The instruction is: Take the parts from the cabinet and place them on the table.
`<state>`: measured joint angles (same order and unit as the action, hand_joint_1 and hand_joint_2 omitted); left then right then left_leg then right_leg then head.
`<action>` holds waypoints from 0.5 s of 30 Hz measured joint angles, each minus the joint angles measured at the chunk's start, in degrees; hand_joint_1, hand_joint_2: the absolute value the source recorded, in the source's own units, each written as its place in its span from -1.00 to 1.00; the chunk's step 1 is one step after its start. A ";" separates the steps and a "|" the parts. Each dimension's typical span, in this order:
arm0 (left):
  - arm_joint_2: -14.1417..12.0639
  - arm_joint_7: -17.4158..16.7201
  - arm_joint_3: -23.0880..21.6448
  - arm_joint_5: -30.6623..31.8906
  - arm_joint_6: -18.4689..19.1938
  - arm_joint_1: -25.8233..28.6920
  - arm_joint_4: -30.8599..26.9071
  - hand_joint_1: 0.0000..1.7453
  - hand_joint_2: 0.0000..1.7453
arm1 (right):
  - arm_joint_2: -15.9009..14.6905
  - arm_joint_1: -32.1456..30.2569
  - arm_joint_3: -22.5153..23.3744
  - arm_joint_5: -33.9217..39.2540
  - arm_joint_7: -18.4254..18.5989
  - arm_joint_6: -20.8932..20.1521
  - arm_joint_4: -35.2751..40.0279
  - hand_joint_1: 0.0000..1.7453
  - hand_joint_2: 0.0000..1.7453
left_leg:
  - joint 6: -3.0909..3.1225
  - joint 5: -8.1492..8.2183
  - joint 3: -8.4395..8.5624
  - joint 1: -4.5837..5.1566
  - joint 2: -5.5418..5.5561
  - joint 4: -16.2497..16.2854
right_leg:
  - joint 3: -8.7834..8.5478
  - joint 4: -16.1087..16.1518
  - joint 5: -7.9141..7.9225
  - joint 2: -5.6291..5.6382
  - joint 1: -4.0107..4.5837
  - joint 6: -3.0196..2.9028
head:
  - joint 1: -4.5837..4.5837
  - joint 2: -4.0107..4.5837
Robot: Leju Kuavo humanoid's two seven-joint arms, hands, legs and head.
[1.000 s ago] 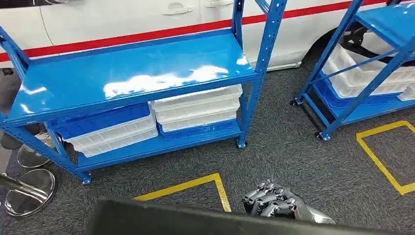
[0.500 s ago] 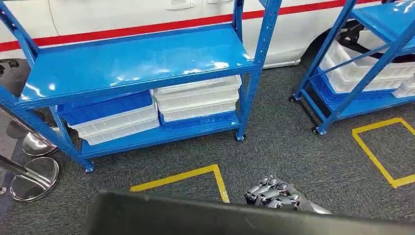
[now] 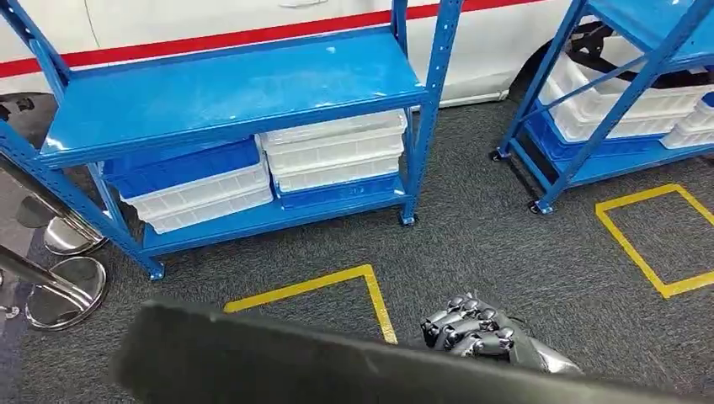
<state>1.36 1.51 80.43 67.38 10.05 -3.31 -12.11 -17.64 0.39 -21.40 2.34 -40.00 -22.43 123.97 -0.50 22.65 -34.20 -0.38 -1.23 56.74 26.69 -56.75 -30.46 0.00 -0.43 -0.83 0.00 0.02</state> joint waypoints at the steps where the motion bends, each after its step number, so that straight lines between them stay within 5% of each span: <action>1: -0.07 0.15 -0.05 0.16 0.07 0.00 0.00 -1.00 -1.00 | 0.00 0.14 -0.11 -0.29 0.00 0.15 0.05 1.00 1.00 | -0.37 0.98 -0.41 -0.32 0.23 0.15 | 0.50 0.39 0.62 -0.21 -0.39 -0.76 | -0.02 0.00; 3: -0.04 0.40 -0.33 0.57 0.07 0.13 0.00 -1.00 -1.00 | -0.07 0.49 -0.24 -0.68 0.00 0.94 0.37 1.00 1.00 | -0.86 6.52 -2.82 -0.41 0.65 5.20 | 1.85 0.37 1.65 -0.22 -0.25 -1.66 | 0.00 0.00; 5: -0.09 0.59 -0.63 1.03 -0.33 0.02 0.00 -1.00 -1.00 | -0.09 0.65 -0.57 -0.72 0.02 1.33 0.44 1.00 1.00 | -1.16 11.36 -5.32 -0.40 0.73 13.21 | 3.08 0.26 2.56 0.06 0.01 -1.82 | 0.00 0.00; 6: -0.09 0.66 -0.94 1.05 -0.52 -0.01 0.00 -1.00 -1.00 | -0.13 0.78 -0.83 -0.72 0.02 1.48 0.44 1.00 1.00 | -1.22 11.81 -6.30 -0.40 0.73 17.42 | 4.00 0.02 3.12 0.17 0.17 -1.81 | 0.00 0.00; 7: -0.09 0.70 -1.12 1.10 -0.59 0.03 0.00 -1.00 -1.00 | -0.13 0.97 -1.10 -0.72 0.04 1.73 0.44 1.00 1.00 | -1.11 10.43 -5.99 -0.39 0.77 18.39 | 4.71 -0.23 3.50 0.49 0.27 -1.79 | 0.00 0.00; 9: -0.09 0.81 -1.29 1.18 -0.61 0.03 0.00 -1.00 -1.00 | -0.22 1.41 -1.58 -0.72 0.07 2.06 0.46 1.00 1.00 | -0.51 6.13 -1.47 -0.29 1.13 12.82 | 5.87 -0.67 4.17 1.31 0.49 -1.72 | 0.00 0.00; 10: -0.09 0.96 -1.31 1.18 -0.61 -0.02 0.00 -1.00 -1.00 | -0.31 1.72 -1.79 -0.72 0.09 2.08 0.48 1.00 1.00 | 0.15 4.79 2.55 -0.11 2.21 6.89 | 6.18 -0.78 4.48 1.87 0.70 -1.63 | 0.00 0.00; 11: -0.39 1.03 -1.31 1.18 -0.61 -0.09 -0.04 -1.00 -1.00 | -0.35 1.92 -1.99 -0.72 0.11 2.08 0.48 1.00 1.00 | 1.08 5.54 5.66 -0.05 4.48 1.84 | 6.37 -0.81 4.73 2.14 0.46 -1.51 | -0.02 0.00; 12: -0.37 1.11 -1.31 1.18 -0.59 -0.03 -0.09 -1.00 -1.00 | -0.39 2.26 -2.12 -0.77 0.17 2.08 0.48 1.00 1.00 | 1.21 6.24 7.18 -0.22 4.74 -0.47 | 6.61 -0.91 5.03 2.60 0.76 -1.24 | 0.00 0.00; 15: -0.37 1.46 -1.33 1.20 -0.48 -0.30 -0.09 -1.00 -1.00 | -0.59 2.70 -2.77 -0.99 0.28 2.34 0.48 1.00 1.00 | 1.33 6.37 7.30 0.24 3.32 -1.69 | 7.28 -0.57 6.21 3.94 0.31 -0.06 | 0.09 0.00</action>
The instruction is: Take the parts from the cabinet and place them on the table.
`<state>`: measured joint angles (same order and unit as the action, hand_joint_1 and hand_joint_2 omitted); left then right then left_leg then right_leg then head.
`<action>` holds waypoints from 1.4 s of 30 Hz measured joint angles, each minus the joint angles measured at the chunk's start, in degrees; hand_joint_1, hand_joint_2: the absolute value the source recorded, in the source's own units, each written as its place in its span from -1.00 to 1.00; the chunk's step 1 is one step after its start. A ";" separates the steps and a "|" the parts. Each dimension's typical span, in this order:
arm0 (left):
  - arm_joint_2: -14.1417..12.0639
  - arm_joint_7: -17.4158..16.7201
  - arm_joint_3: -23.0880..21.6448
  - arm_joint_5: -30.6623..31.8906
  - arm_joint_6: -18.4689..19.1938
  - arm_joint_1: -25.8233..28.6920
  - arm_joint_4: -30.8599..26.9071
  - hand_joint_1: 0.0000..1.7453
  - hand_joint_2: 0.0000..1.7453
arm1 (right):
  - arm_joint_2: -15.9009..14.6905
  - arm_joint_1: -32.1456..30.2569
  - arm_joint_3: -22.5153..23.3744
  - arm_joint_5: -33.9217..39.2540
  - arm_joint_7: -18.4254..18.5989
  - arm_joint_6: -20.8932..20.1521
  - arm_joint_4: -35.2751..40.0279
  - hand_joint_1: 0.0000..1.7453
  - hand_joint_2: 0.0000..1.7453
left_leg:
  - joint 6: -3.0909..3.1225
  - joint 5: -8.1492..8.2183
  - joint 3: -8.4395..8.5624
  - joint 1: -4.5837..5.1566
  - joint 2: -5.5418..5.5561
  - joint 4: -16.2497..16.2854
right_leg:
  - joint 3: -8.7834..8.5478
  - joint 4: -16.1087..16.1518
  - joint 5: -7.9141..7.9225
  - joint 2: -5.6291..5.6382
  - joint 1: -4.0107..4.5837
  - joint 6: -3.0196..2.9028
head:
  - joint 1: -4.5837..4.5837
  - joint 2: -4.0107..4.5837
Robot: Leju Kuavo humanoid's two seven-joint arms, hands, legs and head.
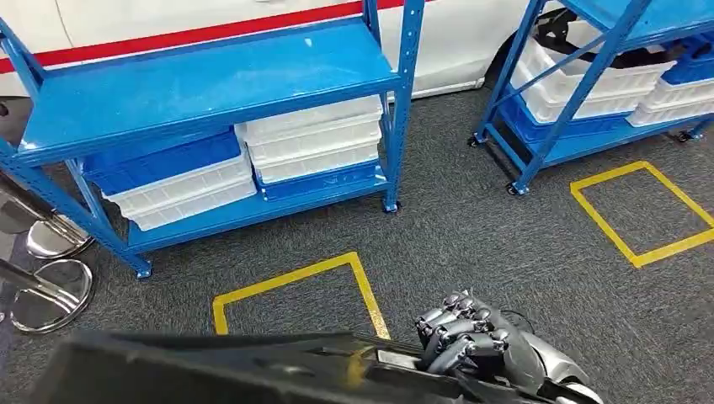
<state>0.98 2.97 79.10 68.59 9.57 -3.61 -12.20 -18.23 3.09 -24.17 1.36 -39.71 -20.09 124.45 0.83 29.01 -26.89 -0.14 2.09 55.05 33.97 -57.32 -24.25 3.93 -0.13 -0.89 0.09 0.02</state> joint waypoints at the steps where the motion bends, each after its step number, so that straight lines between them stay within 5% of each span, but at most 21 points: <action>1: 0.11 0.00 0.00 0.00 0.02 -0.06 0.00 -1.00 -1.00 | -0.24 0.12 -0.22 -0.24 0.02 0.13 0.04 1.00 1.00 | 0.39 -0.93 0.13 -0.99 -0.81 -1.24 | 0.22 -0.19 0.02 0.14 0.43 0.38 | 0.00 0.00; 3: 0.22 0.02 0.00 0.00 0.09 -0.15 0.00 -1.00 -1.00 | -0.48 0.63 -0.53 -0.55 0.07 0.55 0.09 1.00 1.00 | 1.01 -1.56 -0.20 -0.85 -2.11 -1.63 | 2.46 -4.62 -3.75 -2.37 0.27 0.64 | 0.02 0.00; 5: 0.35 0.02 0.00 0.00 0.13 0.08 0.00 -1.00 -1.00 | -0.77 0.84 -0.88 -0.59 0.13 0.72 0.07 1.00 1.00 | 0.94 -1.63 -0.69 -0.78 -3.42 -1.33 | 6.26 -13.70 -8.32 -3.21 -0.18 1.30 | 0.02 0.00; 7: 0.39 0.02 0.00 0.02 0.15 0.09 0.00 -1.00 -1.00 | -0.88 0.86 -1.53 -0.59 0.13 0.72 -0.02 1.00 1.00 | 0.89 -1.64 -1.13 -0.80 -4.74 -0.85 | 7.66 -17.74 -8.98 -3.38 -0.67 1.90 | 0.02 0.00; 9: 0.46 0.05 0.00 0.22 0.13 -0.03 0.00 -1.00 -1.00 | -1.01 0.92 -1.80 -0.66 0.13 0.72 -0.04 1.00 1.00 | 0.62 -1.47 -1.29 -0.91 -5.78 -0.40 | 4.55 -12.70 -5.83 -4.01 -1.16 2.26 | 0.02 0.00; 10: 0.52 0.09 0.00 0.37 0.13 -0.11 0.00 -1.00 -1.00 | -1.23 1.07 -1.95 -0.79 0.15 0.92 -0.04 1.00 1.00 | 0.20 -1.18 -1.30 -1.03 -6.42 0.01 | 0.42 -5.72 -2.89 -5.13 -1.33 2.37 | 0.02 0.00; 12: 0.44 0.16 -0.02 0.53 0.04 -0.16 0.00 -1.00 -1.00 | -1.47 1.11 -2.02 -0.74 0.20 1.60 -0.04 1.00 1.00 | -0.77 -0.54 -1.39 -0.36 -7.24 0.98 | -1.87 -1.00 -2.99 -9.51 -0.55 1.42 | 0.00 0.00; 16: 0.46 0.22 -0.07 0.59 -0.15 -0.36 0.00 -1.00 -1.00 | -2.93 -0.17 -0.14 -0.09 0.04 -0.20 0.50 1.00 1.00 | -1.70 -0.34 -1.17 -0.51 -9.04 0.89 | -1.08 -1.04 -2.51 -6.53 -0.69 -0.23 | 0.15 0.00; 18: 0.46 0.26 -0.07 0.59 -0.17 -0.49 0.00 -1.00 -1.00 | -3.30 -0.25 0.63 -0.09 0.02 -0.50 0.81 1.00 1.00 | -2.18 3.14 -2.77 -1.03 -4.13 4.52 | -0.75 -0.86 -2.05 -5.41 -0.79 -1.07 | 0.15 0.00; 21: 0.39 0.53 -0.07 0.52 -0.35 -0.30 0.00 -1.00 -1.00 | -3.32 -1.18 1.59 -0.20 0.00 -2.16 0.90 1.00 1.00 | -2.21 9.29 -9.14 -0.99 -2.48 18.61 | -0.14 -1.05 -1.77 -3.30 -0.50 -1.47 | 0.15 0.00; 23: 0.42 0.81 -0.07 0.44 -0.48 -0.21 0.00 -1.00 -1.00 | -3.37 -1.75 2.40 -0.22 -0.02 -2.93 0.96 1.00 1.00 | -1.93 7.23 -9.30 -0.99 -2.42 18.65 | -0.02 -1.32 -1.77 -1.76 -0.39 -1.47 | 0.15 0.00; 25: 0.39 1.22 -0.07 0.35 -0.70 -0.35 0.00 -1.00 -1.00 | -3.41 -2.14 3.25 -0.22 -0.04 -3.69 1.27 1.00 1.00 | -1.31 1.88 -5.35 -0.97 -1.59 9.90 | -0.25 -1.41 -1.73 -0.30 -0.33 -1.40 | 0.15 0.00; 26: 0.35 1.45 -0.07 0.33 -0.81 -0.39 0.00 -1.00 -1.00 | -3.43 -2.40 3.71 -0.22 -0.04 -4.11 1.36 1.00 1.00 | -0.72 -0.69 -2.85 -0.90 0.70 4.13 | -0.29 -1.38 -1.64 0.43 -0.43 -1.26 | 0.15 0.00; 27: 0.15 1.60 -0.07 0.26 -0.85 -0.51 0.00 -1.00 -1.00 | -3.43 -2.68 4.00 -0.29 -0.07 -4.39 1.35 1.00 1.00 | -0.38 -0.15 -2.41 -0.95 3.58 2.51 | -0.03 -1.49 -1.53 0.90 -0.23 -0.88 | 0.11 0.00; 29: 0.24 2.15 -0.07 -0.11 -0.94 -0.54 0.00 -1.00 -1.00 | -3.52 -3.32 4.32 -0.77 -0.11 -4.63 1.35 1.00 1.00 | -0.64 -0.04 -2.15 -0.77 2.64 1.57 | 0.78 -1.48 -0.99 2.17 -0.68 -0.01 | 0.13 0.00; 31: 0.22 2.71 -0.04 -0.26 -1.03 -0.70 0.00 -1.00 -1.00 | -3.52 -4.36 4.34 -0.94 -0.22 -4.61 1.35 1.00 1.00 | -0.10 -0.59 -2.04 -0.66 1.42 1.14 | 1.01 -0.87 -0.24 3.78 -0.76 1.11 | 0.13 0.00; 32: 0.28 2.97 -0.04 -0.35 -1.03 -0.86 0.00 -1.00 -1.00 | -3.59 -4.62 4.34 -1.27 -0.24 -4.55 1.31 1.00 1.00 | 0.18 -1.22 -1.82 -1.21 0.14 0.38 | 1.21 -1.64 -0.80 2.56 -0.82 1.08 | 0.13 0.00; 37: 0.28 3.08 -0.04 -0.37 -1.01 -0.88 0.00 -1.00 -1.00 | -3.59 -4.68 4.34 -1.36 -0.26 -4.44 1.33 1.00 1.00 | 0.47 -1.34 -1.80 -1.24 -0.08 0.19 | 1.77 -2.58 -1.73 0.40 -0.42 1.14 | 0.02 0.00; 39: 0.28 3.26 -0.04 -0.46 -1.03 -0.83 0.00 -1.00 -1.00 | -3.59 -4.66 4.32 -1.73 -0.31 -4.44 1.31 1.00 1.00 | 0.71 -1.40 -1.98 -1.04 -1.22 0.18 | 4.06 -7.51 -5.14 -2.36 -0.53 1.39 | 0.04 0.00; 40: 0.28 3.26 -0.04 -0.52 -1.03 -0.64 0.00 -1.00 -1.00 | -3.54 -5.06 4.17 -1.84 -0.31 -4.46 1.22 1.00 1.00 | 0.86 -1.31 -2.22 -0.69 -3.19 0.30 | 8.47 -17.44 -9.59 -3.45 -0.83 1.84 | 0.02 0.00; 42: 0.28 3.26 -0.02 -0.52 -1.03 -0.80 0.00 -1.00 -1.00 | -3.54 -5.40 4.17 -1.86 -0.31 -4.46 1.11 1.00 1.00 | 0.74 -1.22 -2.17 -0.63 -5.21 0.38 | 6.54 -15.10 -6.96 -3.84 -1.07 2.06 | 0.04 0.00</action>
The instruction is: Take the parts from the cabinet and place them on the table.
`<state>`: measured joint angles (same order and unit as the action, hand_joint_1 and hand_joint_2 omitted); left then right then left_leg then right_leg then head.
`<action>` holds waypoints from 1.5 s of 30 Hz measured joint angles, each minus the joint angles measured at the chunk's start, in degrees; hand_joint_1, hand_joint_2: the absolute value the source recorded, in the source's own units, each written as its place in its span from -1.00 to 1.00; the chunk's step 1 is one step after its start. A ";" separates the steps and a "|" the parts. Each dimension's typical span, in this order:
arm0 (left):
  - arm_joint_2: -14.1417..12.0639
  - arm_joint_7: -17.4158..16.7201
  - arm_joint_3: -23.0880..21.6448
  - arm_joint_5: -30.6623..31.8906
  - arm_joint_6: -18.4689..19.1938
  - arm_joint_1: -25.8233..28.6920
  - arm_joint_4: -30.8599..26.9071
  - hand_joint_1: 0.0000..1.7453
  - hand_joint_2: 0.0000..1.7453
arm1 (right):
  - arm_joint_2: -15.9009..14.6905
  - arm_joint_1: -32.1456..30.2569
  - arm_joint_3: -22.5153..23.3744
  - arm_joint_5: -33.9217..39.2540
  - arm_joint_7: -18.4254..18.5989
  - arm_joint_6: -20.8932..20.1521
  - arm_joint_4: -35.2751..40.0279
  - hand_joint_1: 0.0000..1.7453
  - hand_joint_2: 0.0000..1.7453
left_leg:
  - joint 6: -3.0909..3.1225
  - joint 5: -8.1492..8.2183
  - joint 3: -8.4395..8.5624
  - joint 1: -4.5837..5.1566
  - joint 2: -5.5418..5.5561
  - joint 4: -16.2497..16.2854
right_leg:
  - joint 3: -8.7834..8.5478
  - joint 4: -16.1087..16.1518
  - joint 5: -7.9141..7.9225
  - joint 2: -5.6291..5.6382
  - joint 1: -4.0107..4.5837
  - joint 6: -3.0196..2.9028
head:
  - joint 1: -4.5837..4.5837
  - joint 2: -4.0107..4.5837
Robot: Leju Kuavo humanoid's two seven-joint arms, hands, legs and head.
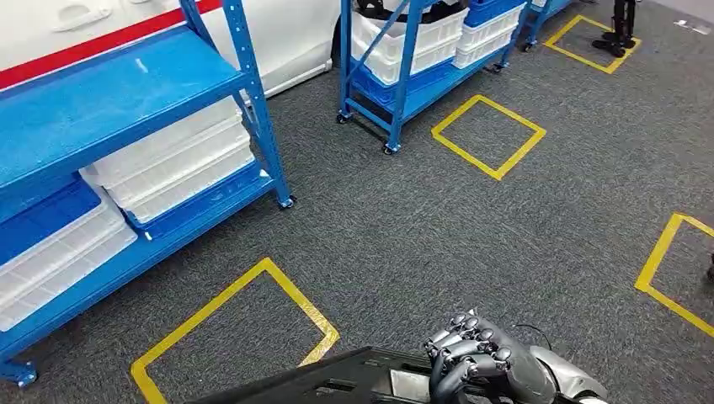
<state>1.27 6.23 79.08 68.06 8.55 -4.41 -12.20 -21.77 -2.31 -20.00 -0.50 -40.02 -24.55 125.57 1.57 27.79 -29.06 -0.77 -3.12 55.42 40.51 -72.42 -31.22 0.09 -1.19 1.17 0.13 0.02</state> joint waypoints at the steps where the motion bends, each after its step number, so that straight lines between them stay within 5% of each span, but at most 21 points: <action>1: 0.00 0.00 0.00 0.02 0.00 -0.09 0.00 -1.00 -1.00 | 0.00 0.00 0.00 0.00 0.00 0.00 0.00 1.00 1.00 | -0.16 0.11 0.11 0.00 -0.59 0.05 | -2.99 4.94 2.30 -0.49 -0.05 -0.06 | 0.00 0.00; 2: 0.02 0.00 0.00 0.00 0.00 -0.20 0.00 -1.00 -1.00 | 0.00 0.00 0.00 0.00 0.00 0.00 0.00 1.00 1.00 | -0.45 0.31 0.31 0.01 -1.10 0.19 | -6.71 11.11 4.48 -2.10 -0.01 -0.29 | -0.02 0.00; 3: 0.00 0.00 0.00 0.00 0.00 -0.22 0.00 -1.00 -1.00 | 0.00 0.10 0.00 0.00 -0.02 0.00 -0.02 1.00 1.00 | -0.80 0.53 0.44 0.26 -1.54 0.27 | -8.29 14.29 3.57 -5.11 0.50 -0.80 | 0.00 0.00; 8: 0.02 0.44 0.00 0.00 0.39 -0.54 0.00 -1.00 -1.00 | 0.04 1.17 -1.05 0.63 1.33 0.22 -0.11 1.00 1.00 | -2.24 1.22 0.55 0.40 -3.43 0.60 | -7.65 14.45 4.51 -1.80 0.53 -2.59 | 0.02 0.00; 10: 0.09 1.07 -0.02 0.22 0.04 -0.70 0.02 -1.00 -1.00 | 0.20 1.38 -2.10 0.61 1.55 1.29 -0.15 1.00 1.00 | -2.65 4.95 -1.41 0.00 1.52 5.44 | -7.41 14.59 4.80 -1.01 0.45 -3.25 | 0.02 0.00; 13: 0.09 2.19 -0.02 0.17 -1.55 -0.23 0.02 -1.00 -1.00 | 0.20 0.57 -3.28 0.17 1.31 3.41 -0.35 1.00 1.00 | -2.84 10.44 -7.53 0.03 2.75 18.61 | -7.12 14.49 4.91 0.82 0.72 -3.52 | 0.04 0.00; 15: 0.13 3.30 -0.02 -0.13 -2.60 -0.15 0.00 -1.00 -1.00 | 0.20 -0.90 -3.56 0.04 0.75 4.67 -0.35 1.00 1.00 | -2.65 7.61 -7.15 0.03 2.83 17.15 | -7.12 14.23 4.89 2.27 0.82 -3.51 | 0.02 0.00; 17: 0.13 4.09 -0.02 -0.26 -3.37 -0.25 0.00 -1.00 -1.00 | 0.20 -2.23 -3.56 0.15 0.46 5.79 -0.33 1.00 1.00 | -2.12 2.06 -2.88 0.02 3.94 7.46 | -7.22 13.93 4.80 3.73 0.85 -3.39 | 0.02 0.00; 18: 0.13 4.41 -0.02 -0.28 -3.84 -0.20 0.00 -1.00 -1.00 | 0.24 -3.10 -3.56 0.46 0.33 6.40 -0.35 1.00 1.00 | -1.74 0.42 -1.14 0.01 7.04 3.18 | -7.13 13.89 4.78 4.28 0.71 -3.33 | 0.02 0.00; 19: 0.18 4.66 -0.02 -0.28 -4.26 -0.19 0.02 -1.00 -1.00 | 0.42 -3.95 -3.56 0.83 0.26 6.71 -0.33 1.00 1.00 | -1.42 0.85 -0.68 -0.13 8.80 1.76 | -6.83 13.57 4.78 4.89 1.07 -2.99 | 0.00 0.00; 23: 0.60 5.51 -0.02 -0.22 -5.51 -0.38 0.02 -1.00 -1.00 | 2.60 -8.56 -1.43 2.62 0.07 5.47 -0.20 1.00 1.00 | -0.52 0.52 -0.12 -0.22 6.23 0.45 | -6.00 14.10 5.73 7.76 0.90 -1.28 | 0.02 0.00; 26: 0.72 6.01 -0.02 -0.15 -5.64 -0.36 0.02 -1.00 -1.00 | 4.83 -10.81 1.79 3.19 -0.07 4.08 -0.02 1.00 1.00 | 0.24 0.09 0.28 -0.22 3.65 -0.25 | -2.66 6.49 0.38 1.52 0.91 -1.03 | -0.02 0.00; 28: 0.66 6.10 -0.02 -0.13 -5.84 -0.22 0.00 -1.00 -1.00 | 6.65 -12.37 4.03 3.72 -0.04 3.34 0.00 1.00 1.00 | 0.36 0.26 0.21 -0.07 1.86 -0.21 | 1.46 -2.29 -3.50 0.47 0.63 -0.64 | -0.02 0.00; 29: 0.57 6.12 -0.02 -0.13 -5.92 -0.22 0.00 -1.00 -1.00 | 7.64 -13.32 5.17 4.13 -0.09 2.78 0.00 1.00 1.00 | 0.30 0.33 0.19 -0.03 1.06 -0.18 | 2.05 -3.82 -3.56 0.40 0.39 -0.49 | -0.02 0.00; 30: 0.55 6.19 -0.02 -0.15 -5.92 -0.24 0.00 -1.00 -1.00 | 8.24 -13.94 5.97 4.33 -0.07 2.64 0.00 1.00 1.00 | 0.20 0.41 0.14 -0.02 0.39 -0.17 | 1.32 -2.71 -2.55 0.24 0.22 -0.39 | -0.02 0.00; 33: 0.55 6.21 -0.02 -0.17 -5.92 -0.41 0.00 -1.00 -1.00 | 9.82 -14.87 8.46 4.72 -0.07 2.36 0.24 1.00 1.00 | -0.47 0.92 0.70 -0.01 -1.57 0.10 | -7.77 12.25 3.72 -2.28 -0.07 -0.43 | -0.02 0.00; 34: 0.39 6.21 -0.02 -0.20 -5.92 -0.45 0.00 -1.00 -1.00 | 10.32 -14.99 9.20 4.76 -0.07 2.21 0.28 1.00 1.00 | -0.92 1.20 0.86 0.38 -1.96 0.21 | -8.71 13.96 2.78 -4.02 0.51 -0.92 | 0.00 0.00; 38: 0.24 6.34 -0.02 -0.20 -5.95 -0.90 0.00 -1.00 -1.00 | 11.65 -16.05 11.02 4.92 -0.07 1.86 0.57 1.00 1.00 | -2.15 1.45 1.38 0.35 -3.64 0.26 | -8.05 14.03 3.10 -1.73 0.80 -2.05 | 0.00 0.00; 41: 0.17 7.26 -0.02 -0.17 -6.67 -0.94 0.00 -1.00 -1.00 | 13.09 -16.41 12.72 5.90 -0.09 0.43 0.83 1.00 1.00 | -2.60 6.48 -1.63 -0.26 1.81 7.10 | -8.26 14.59 3.58 -0.34 0.42 -3.28 | 0.02 0.00; 43: -0.11 7.67 -0.02 -0.85 -6.82 -0.65 0.00 -1.00 -1.00 | 14.60 -16.57 14.43 6.43 -0.09 -1.62 0.74 1.00 1.00 | -2.66 10.46 -6.30 -0.19 2.71 16.80 | -8.22 14.52 3.55 0.96 0.73 -3.46 | 0.02 0.00; 45: -0.33 7.72 0.07 -1.51 -5.97 -0.55 0.00 -1.00 -1.00 | 15.94 -16.59 16.07 6.47 -0.07 -3.85 0.74 1.00 1.00 | -2.45 9.62 -8.33 -0.17 2.79 19.87 | -8.27 14.26 3.49 2.41 1.02 -3.58 | 0.02 0.00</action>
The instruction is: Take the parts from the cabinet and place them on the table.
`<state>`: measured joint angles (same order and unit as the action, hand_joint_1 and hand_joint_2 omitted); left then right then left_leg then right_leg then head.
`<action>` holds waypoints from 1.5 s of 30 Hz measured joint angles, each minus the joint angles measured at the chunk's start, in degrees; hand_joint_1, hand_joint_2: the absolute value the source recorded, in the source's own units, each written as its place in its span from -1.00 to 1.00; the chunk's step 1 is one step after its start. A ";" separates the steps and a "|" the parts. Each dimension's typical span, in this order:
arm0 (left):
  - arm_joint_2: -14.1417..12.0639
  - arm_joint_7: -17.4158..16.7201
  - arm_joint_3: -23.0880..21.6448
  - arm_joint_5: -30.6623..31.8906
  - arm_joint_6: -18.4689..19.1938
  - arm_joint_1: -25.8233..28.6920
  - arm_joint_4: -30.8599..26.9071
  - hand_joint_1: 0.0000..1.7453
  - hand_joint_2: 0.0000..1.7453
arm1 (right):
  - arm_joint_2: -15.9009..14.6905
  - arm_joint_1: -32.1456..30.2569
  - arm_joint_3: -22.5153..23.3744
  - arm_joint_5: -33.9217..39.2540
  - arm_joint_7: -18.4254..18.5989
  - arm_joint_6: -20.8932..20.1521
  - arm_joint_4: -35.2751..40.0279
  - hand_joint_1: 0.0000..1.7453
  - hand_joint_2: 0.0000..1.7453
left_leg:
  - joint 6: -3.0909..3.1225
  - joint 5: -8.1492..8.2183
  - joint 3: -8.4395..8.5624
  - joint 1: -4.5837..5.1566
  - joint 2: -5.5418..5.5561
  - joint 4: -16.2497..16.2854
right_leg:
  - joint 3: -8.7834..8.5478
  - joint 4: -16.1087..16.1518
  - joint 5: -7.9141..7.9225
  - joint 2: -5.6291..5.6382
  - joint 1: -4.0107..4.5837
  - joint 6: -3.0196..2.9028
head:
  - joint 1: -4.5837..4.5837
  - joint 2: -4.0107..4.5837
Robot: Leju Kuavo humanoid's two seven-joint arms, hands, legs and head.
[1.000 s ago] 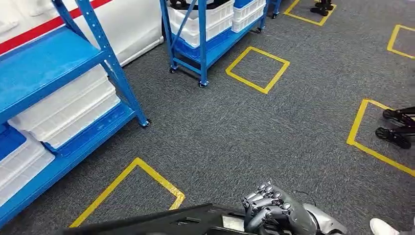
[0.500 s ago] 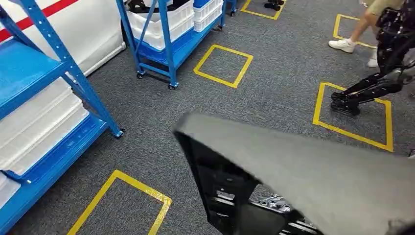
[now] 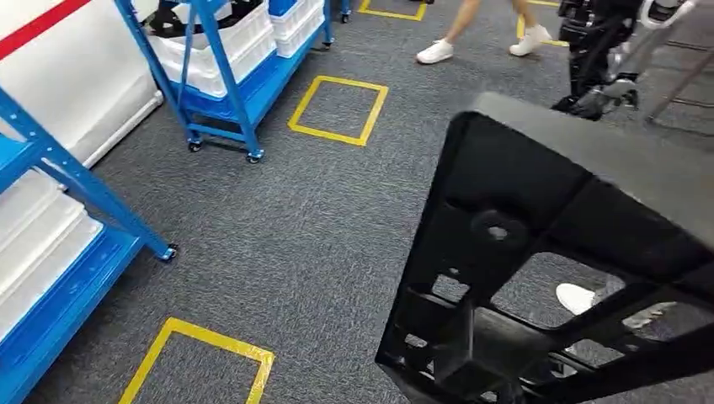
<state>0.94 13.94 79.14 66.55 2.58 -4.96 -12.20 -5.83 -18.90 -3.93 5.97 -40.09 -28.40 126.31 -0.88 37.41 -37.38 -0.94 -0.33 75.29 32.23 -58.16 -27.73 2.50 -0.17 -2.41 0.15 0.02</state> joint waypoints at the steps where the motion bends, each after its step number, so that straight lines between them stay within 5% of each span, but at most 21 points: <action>1: -0.08 0.00 0.07 -0.30 0.52 -0.04 0.00 -1.00 -1.00 | 0.89 0.04 1.00 0.17 0.00 -1.06 0.02 1.00 1.00 | 0.27 -2.52 0.98 0.04 0.11 -2.82 | -0.10 -0.14 -0.08 0.76 0.09 -0.11 | 0.00 0.00; 3: -0.48 -0.06 0.11 -0.76 1.20 -0.11 0.00 -1.00 -1.00 | 2.48 0.08 2.70 0.39 -0.02 -2.53 0.22 1.00 1.00 | 0.92 -8.34 4.98 0.15 1.48 -12.58 | -0.46 -0.19 -0.16 2.24 0.17 -0.09 | -0.02 0.00; 4: -0.83 -0.30 0.17 -1.20 1.50 -0.06 0.00 -1.00 -1.00 | 3.40 0.09 3.62 0.50 -0.02 -3.29 0.46 1.00 1.00 | 1.35 -9.56 6.45 0.25 4.55 -16.63 | -0.37 -0.14 -0.16 2.94 -0.02 -0.07 | -0.02 0.00; 5: -1.14 -0.55 0.33 -1.35 1.68 0.05 0.00 -1.00 -1.00 | 4.07 0.30 4.41 0.52 -0.04 -3.84 0.55 1.00 1.00 | 1.38 -9.29 6.91 0.05 5.41 -17.96 | -0.14 -0.49 -0.21 3.67 0.34 0.30 | -0.02 0.00; 9: -2.40 -0.70 0.74 -2.09 2.05 -0.23 -0.07 -1.00 -1.00 | 5.72 -0.58 6.01 -0.02 -0.02 -4.28 1.53 1.00 1.00 | 2.13 -9.73 7.62 -0.30 3.03 -19.46 | 0.60 -0.35 0.24 5.49 0.00 1.82 | 0.00 0.00; 11: -3.06 -0.70 1.12 -2.23 2.05 -0.08 -0.11 -1.00 -1.00 | 6.27 -0.67 6.18 -0.59 -0.04 -3.23 1.99 1.00 1.00 | 2.83 -9.86 7.82 0.01 1.38 -19.78 | 2.68 -4.75 -3.20 -0.23 0.17 2.10 | -0.02 0.00; 13: -3.65 -0.77 1.42 -2.14 2.05 0.37 -0.11 -1.00 -1.00 | 6.66 -0.72 6.18 -1.23 -0.04 -1.77 2.10 1.00 1.00 | 2.85 -9.79 7.80 0.31 -0.30 -19.76 | 6.75 -13.28 -7.49 -1.68 -0.25 2.56 | -0.02 0.00; 15: -4.07 -0.72 1.46 -1.88 2.05 0.42 -0.11 -1.00 -1.00 | 6.99 -0.90 6.14 -1.77 -0.04 -0.74 2.16 1.00 1.00 | 2.70 -9.68 7.71 0.34 -1.94 -19.67 | 8.62 -17.07 -7.98 -1.98 -0.61 2.91 | -0.04 0.00; 18: -4.50 -0.31 1.46 -1.70 2.42 0.14 -0.11 -1.00 -1.00 | 6.84 -1.06 4.96 -3.13 -0.02 1.73 2.54 1.00 1.00 | 2.20 -9.26 8.19 0.33 -3.93 -19.61 | 1.68 -4.58 -1.22 -3.76 -0.79 2.93 | -0.04 0.00; 19: -4.61 -0.24 1.46 -1.64 2.42 0.09 -0.11 -1.00 -1.00 | 6.62 -1.01 4.50 -3.39 -0.02 2.19 2.76 1.00 1.00 | 1.90 -9.06 8.50 0.37 -4.45 -19.53 | -0.68 -0.23 -0.66 -6.52 -0.57 2.63 | -0.02 0.00; 20: -4.68 -0.20 1.46 -1.64 2.45 0.11 -0.11 -1.00 -1.00 | 6.40 -0.91 3.95 -3.56 -0.02 2.52 2.82 1.00 1.00 | 1.45 -8.75 8.57 0.78 -4.85 -19.32 | -0.81 0.19 -0.87 -7.03 -0.02 2.26 | -0.02 0.00; 24: -4.79 -0.17 1.46 -1.59 2.58 -0.40 -0.11 -1.00 -1.00 | 6.18 -1.05 3.10 -3.83 -0.02 2.78 3.41 1.00 1.00 | 0.25 -8.37 9.04 0.60 -6.61 -19.27 | -0.52 0.53 -0.48 -4.29 -0.07 0.88 | -0.02 0.00; 26: -4.87 -0.11 1.46 -1.62 2.64 -0.38 -0.11 -1.00 -1.00 | 6.16 -0.88 2.73 -3.87 -0.04 2.85 3.69 1.00 1.00 | 0.01 -5.20 7.45 0.20 -1.91 -15.51 | -0.57 0.80 -0.16 -3.40 -0.22 0.16 | -0.02 0.00; 29: -4.90 -0.13 1.46 -1.83 2.64 0.11 -0.11 -1.00 -1.00 | 5.55 -0.58 1.55 -3.91 -0.02 2.98 3.67 1.00 1.00 | -0.27 0.64 0.96 0.07 0.00 -1.78 | -0.42 0.72 -0.10 -1.37 0.05 -0.19 | -0.02 0.00; 31: -4.79 0.04 1.49 -2.08 2.77 0.18 -0.11 -1.00 -1.00 | 4.87 0.03 0.69 -3.93 0.02 2.82 3.47 1.00 1.00 | -0.25 -1.34 0.24 0.05 0.02 -1.29 | -0.47 0.51 -0.12 0.06 0.16 -0.19 | -0.02 0.00; 34: -4.59 0.55 1.49 -2.43 2.75 0.17 -0.11 -1.00 -1.00 | 3.76 1.81 -1.54 -3.98 0.02 2.74 2.78 1.00 1.00 | 0.04 -8.99 5.45 -0.15 1.88 -13.98 | -0.53 -0.03 -0.36 2.17 0.04 0.06 | 0.00 0.00; 36: -4.46 0.57 1.53 -2.45 2.73 0.21 -0.11 -1.00 -1.00 | 2.97 2.89 -3.64 -4.20 0.04 2.95 2.17 1.00 1.00 | 0.10 -8.99 6.74 -0.21 5.10 -17.50 | -0.18 -0.30 -0.42 3.27 0.19 0.52 | -0.02 0.00; 39: -4.13 0.48 1.55 -2.38 2.62 0.12 -0.11 -1.00 -1.00 | 1.94 3.58 -6.12 -4.33 0.04 3.87 1.29 1.00 1.00 | 1.16 -8.97 7.03 0.25 3.47 -18.11 | 0.70 -0.04 0.20 5.00 -0.31 1.90 | -0.02 0.00; 40: -3.67 0.46 1.55 -2.29 2.62 -0.10 -0.11 -1.00 -1.00 | 1.44 4.23 -6.88 -4.42 0.06 4.57 0.88 1.00 1.00 | 1.89 -9.46 7.12 -0.43 2.49 -18.82 | 0.78 -0.58 -0.18 4.88 -0.28 2.12 | -0.02 0.00; 42: -3.41 0.33 1.55 -2.14 2.56 -0.24 -0.11 -1.00 -1.00 | 0.83 5.37 -8.14 -4.63 0.04 5.78 0.37 1.00 1.00 | 2.44 -9.58 7.19 -0.18 1.26 -19.03 | 3.07 -5.28 -3.59 0.04 0.05 2.40 | -0.04 0.00; 45: -3.12 -0.13 1.55 -1.70 2.36 0.15 -0.11 -1.00 -1.00 | -0.18 5.80 -10.36 -5.37 0.04 7.43 -0.33 1.00 1.00 | 2.70 -9.43 7.12 0.16 -1.14 -18.95 | 8.61 -16.79 -8.30 -1.81 -0.30 2.92 | -0.04 0.00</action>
<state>-2.19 13.81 80.70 64.85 4.94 -4.81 -12.31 -6.01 -13.11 -14.29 0.59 -40.04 -20.96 125.99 1.83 27.98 -30.27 -0.79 -1.47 56.34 40.84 -74.95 -36.03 0.69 -0.47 0.51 0.11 0.02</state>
